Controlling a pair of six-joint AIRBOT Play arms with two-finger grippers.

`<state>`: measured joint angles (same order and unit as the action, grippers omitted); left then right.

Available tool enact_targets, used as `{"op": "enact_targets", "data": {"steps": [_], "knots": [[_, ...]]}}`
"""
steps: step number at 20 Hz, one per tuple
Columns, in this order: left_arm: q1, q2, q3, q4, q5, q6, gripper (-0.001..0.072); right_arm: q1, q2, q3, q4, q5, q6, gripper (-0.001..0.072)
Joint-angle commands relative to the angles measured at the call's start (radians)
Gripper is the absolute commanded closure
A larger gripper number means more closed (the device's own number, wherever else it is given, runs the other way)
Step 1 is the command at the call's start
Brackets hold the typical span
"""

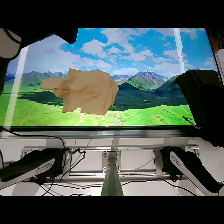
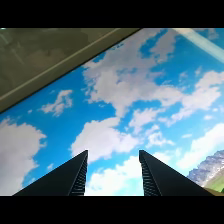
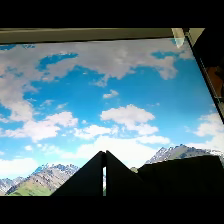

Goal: Fold the clothes and pants, and hang the long-sleeved shirts on hangers.

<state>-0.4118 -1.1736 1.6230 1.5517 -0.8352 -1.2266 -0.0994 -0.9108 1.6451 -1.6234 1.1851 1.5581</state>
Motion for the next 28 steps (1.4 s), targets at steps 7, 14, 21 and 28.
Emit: {"op": "enact_targets", "data": {"steps": [7, 14, 21, 28], "knots": [[0.001, 0.001, 0.0, 0.0, 0.0, 0.0, 0.037, 0.0, 0.0, 0.0, 0.0, 0.0, 0.0, 0.0698], [0.001, 0.001, 0.0, 0.0, 0.0, 0.0, 0.037, 0.0, 0.0, 0.0, 0.002, -0.107, 0.0, 0.0698], [0.0, 0.001, 0.0, -0.01, 0.0, 0.0, 0.037, 0.0, -0.019, -0.015, 0.187, -0.063, 0.0, 0.0697], [0.0, 0.001, 0.0, -0.113, -0.073, 0.0, 0.037, 0.001, -0.063, -0.434, 0.315, 0.096, -0.014, 0.0698]]}}
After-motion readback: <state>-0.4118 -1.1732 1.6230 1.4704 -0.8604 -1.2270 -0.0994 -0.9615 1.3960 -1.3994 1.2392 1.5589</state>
